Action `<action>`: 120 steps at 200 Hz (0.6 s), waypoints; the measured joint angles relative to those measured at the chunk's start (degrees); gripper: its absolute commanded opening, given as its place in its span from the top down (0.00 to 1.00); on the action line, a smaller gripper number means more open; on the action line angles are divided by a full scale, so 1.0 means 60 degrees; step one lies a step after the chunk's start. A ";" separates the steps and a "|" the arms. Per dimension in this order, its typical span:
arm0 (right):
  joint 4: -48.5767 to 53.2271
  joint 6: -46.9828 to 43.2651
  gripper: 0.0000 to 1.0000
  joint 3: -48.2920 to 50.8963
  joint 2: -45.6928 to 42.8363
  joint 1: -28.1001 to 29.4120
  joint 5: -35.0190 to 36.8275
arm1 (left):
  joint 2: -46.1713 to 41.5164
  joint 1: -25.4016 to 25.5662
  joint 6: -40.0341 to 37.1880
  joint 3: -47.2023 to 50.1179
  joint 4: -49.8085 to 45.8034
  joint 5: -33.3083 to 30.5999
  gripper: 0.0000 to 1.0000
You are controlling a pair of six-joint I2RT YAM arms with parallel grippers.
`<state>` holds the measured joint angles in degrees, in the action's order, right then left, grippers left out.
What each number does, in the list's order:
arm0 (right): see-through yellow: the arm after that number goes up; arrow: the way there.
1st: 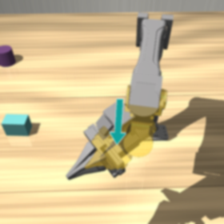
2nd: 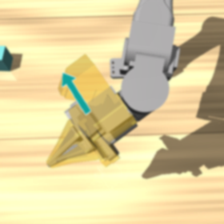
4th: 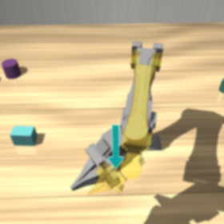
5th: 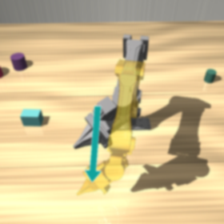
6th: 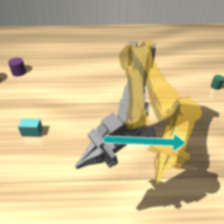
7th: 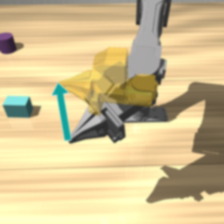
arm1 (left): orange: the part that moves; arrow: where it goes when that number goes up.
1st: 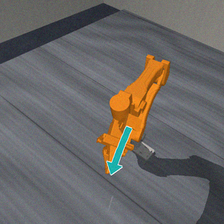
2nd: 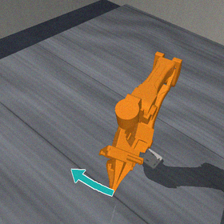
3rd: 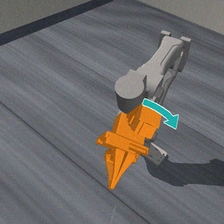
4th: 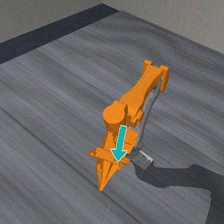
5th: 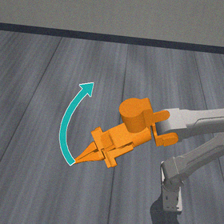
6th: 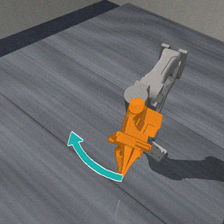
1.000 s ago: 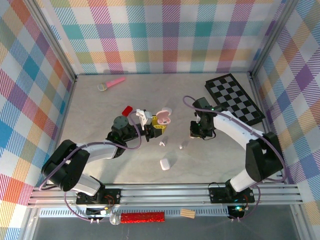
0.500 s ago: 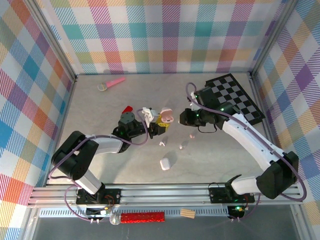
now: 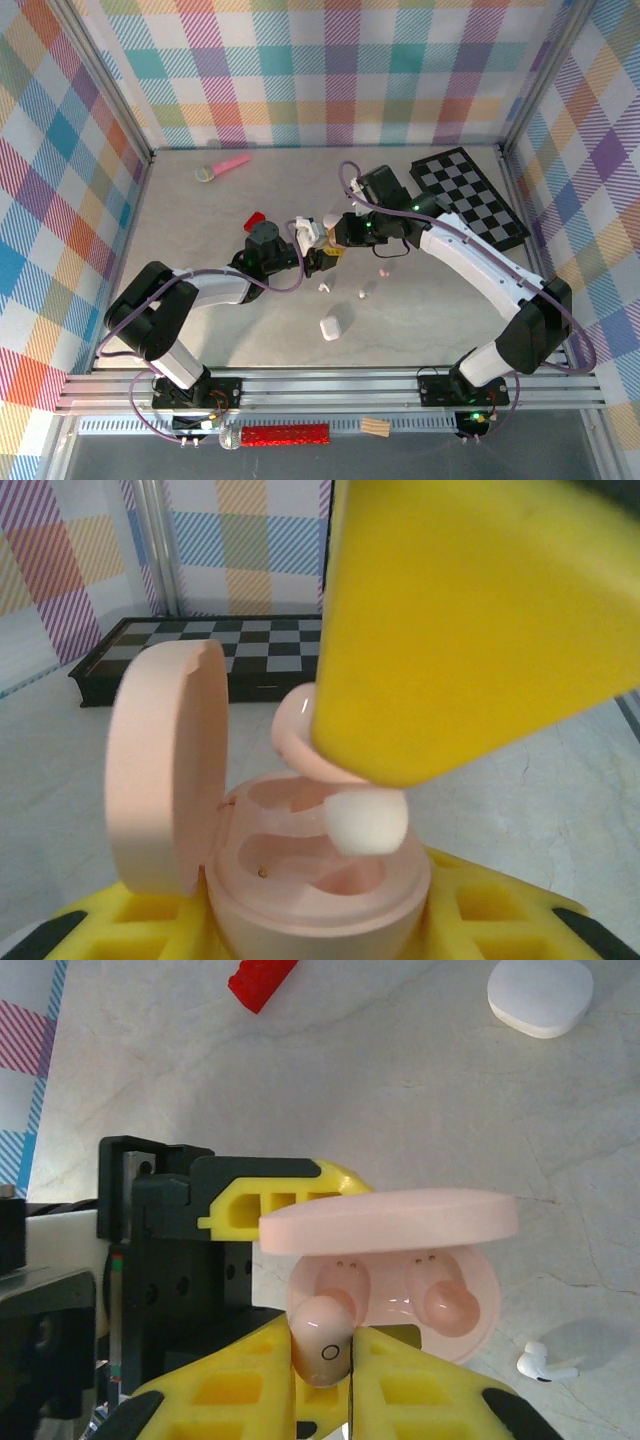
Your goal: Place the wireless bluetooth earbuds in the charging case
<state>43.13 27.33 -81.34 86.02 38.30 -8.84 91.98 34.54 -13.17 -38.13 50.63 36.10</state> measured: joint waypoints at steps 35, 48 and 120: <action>0.0011 -0.0106 0.82 -0.0025 0.0044 0.0000 0.0146 | -0.0149 0.0033 -0.0007 0.0000 -0.0029 -0.0022 0.62; 0.0007 -0.0142 0.82 -0.0025 0.0069 0.0000 0.0149 | -0.0189 0.0047 -0.0007 -0.0004 -0.0025 -0.0022 0.62; 0.0025 -0.0178 0.81 -0.0025 0.0229 0.0007 0.0029 | -0.0219 0.0051 -0.0033 -0.0004 -0.0175 -0.0022 0.62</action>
<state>43.29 26.26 -81.49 87.39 38.35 -8.67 90.67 34.85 -13.37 -38.15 49.58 35.97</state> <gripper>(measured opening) 0.189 0.380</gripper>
